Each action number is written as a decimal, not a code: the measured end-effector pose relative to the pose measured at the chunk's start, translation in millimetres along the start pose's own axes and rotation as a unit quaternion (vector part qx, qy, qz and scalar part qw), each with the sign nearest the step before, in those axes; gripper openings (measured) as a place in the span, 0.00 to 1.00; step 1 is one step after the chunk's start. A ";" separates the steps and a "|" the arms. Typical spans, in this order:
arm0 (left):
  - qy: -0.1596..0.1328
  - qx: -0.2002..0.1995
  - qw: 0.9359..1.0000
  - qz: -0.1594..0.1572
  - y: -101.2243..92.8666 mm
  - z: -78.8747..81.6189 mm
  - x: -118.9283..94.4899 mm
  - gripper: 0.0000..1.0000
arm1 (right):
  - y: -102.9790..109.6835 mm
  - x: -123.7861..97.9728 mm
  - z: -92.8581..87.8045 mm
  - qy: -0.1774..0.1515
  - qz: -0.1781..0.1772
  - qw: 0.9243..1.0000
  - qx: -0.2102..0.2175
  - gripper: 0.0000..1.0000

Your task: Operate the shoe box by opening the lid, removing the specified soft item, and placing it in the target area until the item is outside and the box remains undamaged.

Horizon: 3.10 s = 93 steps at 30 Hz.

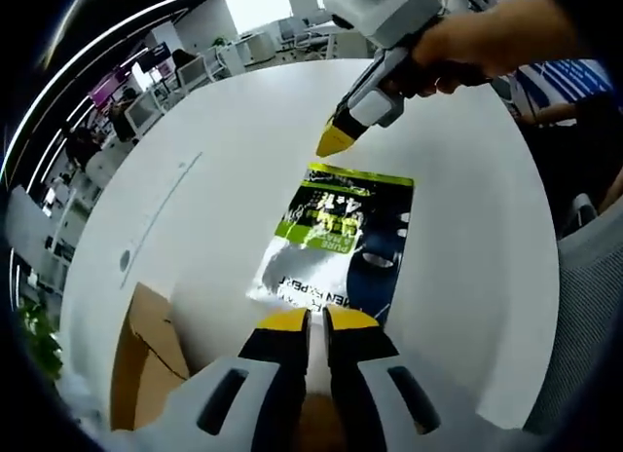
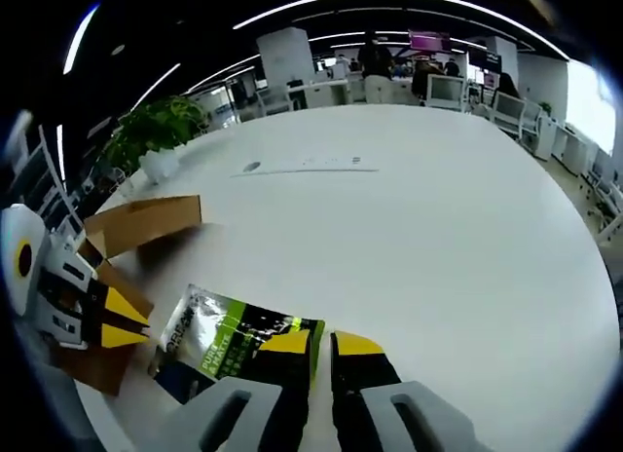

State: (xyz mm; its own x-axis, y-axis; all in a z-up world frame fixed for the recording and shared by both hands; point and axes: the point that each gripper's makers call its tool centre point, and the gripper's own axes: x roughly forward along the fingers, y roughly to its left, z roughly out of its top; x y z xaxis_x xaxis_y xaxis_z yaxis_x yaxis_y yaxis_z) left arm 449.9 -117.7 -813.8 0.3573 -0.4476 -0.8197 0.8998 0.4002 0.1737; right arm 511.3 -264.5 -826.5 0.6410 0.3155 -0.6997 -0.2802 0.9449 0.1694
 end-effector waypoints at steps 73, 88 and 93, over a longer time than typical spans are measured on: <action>-0.166 -0.300 0.931 0.122 65.1 -112.8 -200.7 0.76 | 205.1 -73.5 42.8 -0.065 0.168 0.976 -0.125 0.45; -0.150 -0.328 0.919 0.161 69.4 -167.0 -224.9 0.74 | 258.5 -62.0 34.1 -0.063 0.210 0.965 -0.145 0.44; -0.149 -0.335 0.915 0.168 72.5 -177.6 -231.2 0.74 | 270.6 -53.2 33.0 -0.062 0.222 0.962 -0.149 0.42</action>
State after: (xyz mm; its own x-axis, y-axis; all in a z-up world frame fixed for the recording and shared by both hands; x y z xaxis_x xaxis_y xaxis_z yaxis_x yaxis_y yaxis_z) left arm 388.0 156.8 -708.7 0.7276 -0.3680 -0.5790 0.4069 0.9110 -0.0676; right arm 425.0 -22.7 -720.6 0.4858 0.7080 -0.5126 -0.7266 0.6531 0.2135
